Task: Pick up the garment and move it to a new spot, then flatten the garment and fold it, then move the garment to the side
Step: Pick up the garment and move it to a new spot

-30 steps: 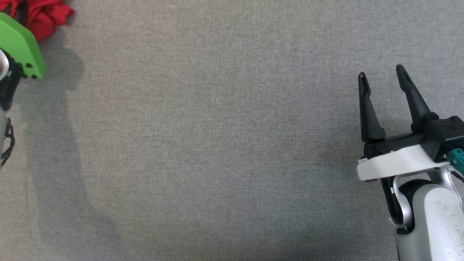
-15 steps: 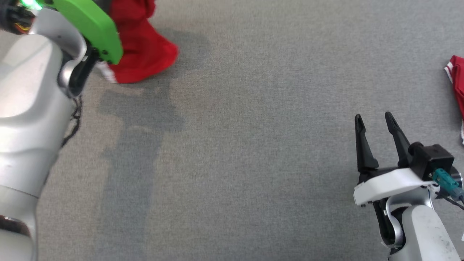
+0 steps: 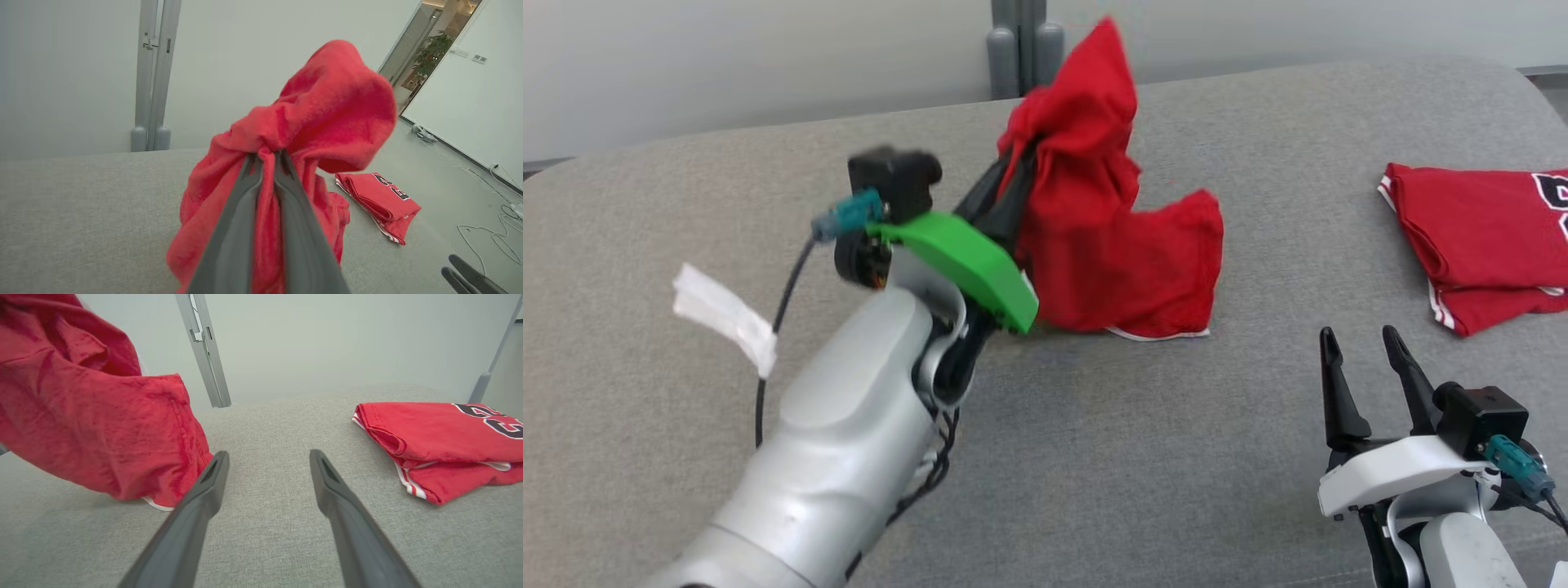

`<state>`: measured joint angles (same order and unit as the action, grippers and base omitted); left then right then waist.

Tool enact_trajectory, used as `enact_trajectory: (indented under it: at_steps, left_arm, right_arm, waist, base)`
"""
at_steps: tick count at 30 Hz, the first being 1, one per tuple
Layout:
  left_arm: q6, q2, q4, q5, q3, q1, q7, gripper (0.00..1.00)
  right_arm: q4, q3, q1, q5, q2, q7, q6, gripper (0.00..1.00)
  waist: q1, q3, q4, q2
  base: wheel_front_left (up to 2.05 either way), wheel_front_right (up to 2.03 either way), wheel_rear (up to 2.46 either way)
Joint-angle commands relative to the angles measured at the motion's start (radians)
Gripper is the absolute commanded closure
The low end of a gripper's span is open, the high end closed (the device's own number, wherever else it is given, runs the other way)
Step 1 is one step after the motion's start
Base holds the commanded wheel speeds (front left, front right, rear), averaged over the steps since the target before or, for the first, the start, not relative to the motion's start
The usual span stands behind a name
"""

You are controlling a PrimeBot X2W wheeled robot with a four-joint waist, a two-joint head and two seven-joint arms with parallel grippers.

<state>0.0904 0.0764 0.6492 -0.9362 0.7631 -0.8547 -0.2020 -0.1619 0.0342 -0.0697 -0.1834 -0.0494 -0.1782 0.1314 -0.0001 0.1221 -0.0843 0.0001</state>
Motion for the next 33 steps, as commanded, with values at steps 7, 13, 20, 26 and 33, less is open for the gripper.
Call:
enact_trajectory:
  at_steps: [7, 13, 20, 26, 33]
  left_arm:
    - [-0.012, -0.017, 0.116, 0.023, 0.031, 0.212, -0.06, 1.0]
    - [-0.02, -0.021, 0.104, 0.066, -0.046, 0.307, -0.063, 1.0]
    - [-0.018, -0.024, 0.039, 0.162, -0.128, 0.368, -0.064, 0.0]
    - [-0.027, -0.024, -0.007, 0.239, -0.174, 0.379, -0.064, 0.0]
    - [-0.047, -0.019, -0.062, 0.316, -0.255, 0.434, -0.063, 0.0]
  right_arm:
    - [-0.021, -0.023, -0.025, -0.017, -0.002, -0.023, -0.002, 0.0]
    - [-0.039, -0.018, -0.034, -0.01, -0.002, -0.035, -0.002, 0.0]
    - [-0.056, -0.027, -0.039, -0.002, -0.002, -0.038, -0.002, 0.0]
    - [-0.064, -0.027, -0.02, 0.005, -0.002, -0.03, -0.002, 0.0]
    - [-0.071, -0.015, 0.003, 0.022, -0.002, -0.01, -0.002, 0.0]
  waist:
    - [0.0001, 0.049, -0.069, -0.0001]
    - [0.0001, 0.067, -0.042, -0.0001]
    - [0.0001, 0.036, -0.001, -0.0001]
    - [0.0001, -0.023, 0.037, -0.0001]
    - [0.0001, -0.103, 0.082, -0.0001]
  base:
    - [0.0, 0.0, 0.0]
    - [0.0, 0.0, 0.0]
    - [0.0, 0.0, 0.0]
    - [0.0, 0.0, 0.0]
    - [0.0, 0.0, 0.0]
